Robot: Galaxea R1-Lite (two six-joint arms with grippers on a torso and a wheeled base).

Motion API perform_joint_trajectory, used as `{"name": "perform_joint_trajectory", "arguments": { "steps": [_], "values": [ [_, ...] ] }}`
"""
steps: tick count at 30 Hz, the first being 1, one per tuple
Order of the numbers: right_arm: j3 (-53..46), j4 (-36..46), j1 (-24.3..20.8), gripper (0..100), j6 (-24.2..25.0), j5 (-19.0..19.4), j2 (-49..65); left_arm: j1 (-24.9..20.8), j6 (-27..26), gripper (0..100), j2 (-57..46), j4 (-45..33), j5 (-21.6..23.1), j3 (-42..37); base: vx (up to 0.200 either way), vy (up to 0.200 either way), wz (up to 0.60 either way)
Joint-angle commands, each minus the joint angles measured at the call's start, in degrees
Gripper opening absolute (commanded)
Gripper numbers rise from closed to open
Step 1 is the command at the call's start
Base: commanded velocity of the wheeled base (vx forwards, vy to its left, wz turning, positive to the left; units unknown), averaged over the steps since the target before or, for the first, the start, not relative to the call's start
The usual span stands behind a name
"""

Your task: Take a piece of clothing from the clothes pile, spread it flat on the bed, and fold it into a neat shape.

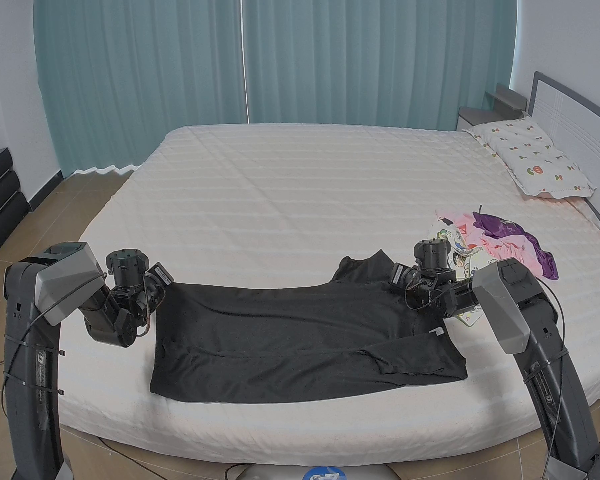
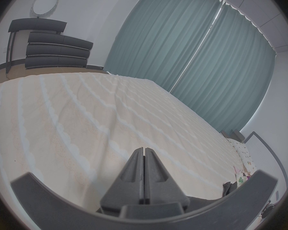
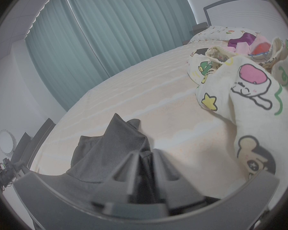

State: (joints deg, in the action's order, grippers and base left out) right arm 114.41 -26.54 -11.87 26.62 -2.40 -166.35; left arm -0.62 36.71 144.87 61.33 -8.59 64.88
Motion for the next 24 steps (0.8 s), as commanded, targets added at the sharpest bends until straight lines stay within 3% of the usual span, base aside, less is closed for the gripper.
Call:
{"name": "perform_joint_trajectory", "arguments": {
  "steps": [1,16,24],
  "values": [
    [0.18,-0.27,0.18,0,0.27,-0.32,0.42,0.01,0.03,0,0.15,0.02,-0.11,-0.02,0.000,0.000,0.00],
    [-3.14,-4.31,1.50,0,4.23,-2.87,6.22,0.18,0.03,0,-0.29,0.02,-0.11,1.74,0.000,0.000,0.00],
    [-12.72,-14.42,1.85,0,4.23,-2.52,10.96,0.71,-0.06,0,-0.56,0.02,-0.19,2.89,0.000,0.000,0.00]
  ]
}}
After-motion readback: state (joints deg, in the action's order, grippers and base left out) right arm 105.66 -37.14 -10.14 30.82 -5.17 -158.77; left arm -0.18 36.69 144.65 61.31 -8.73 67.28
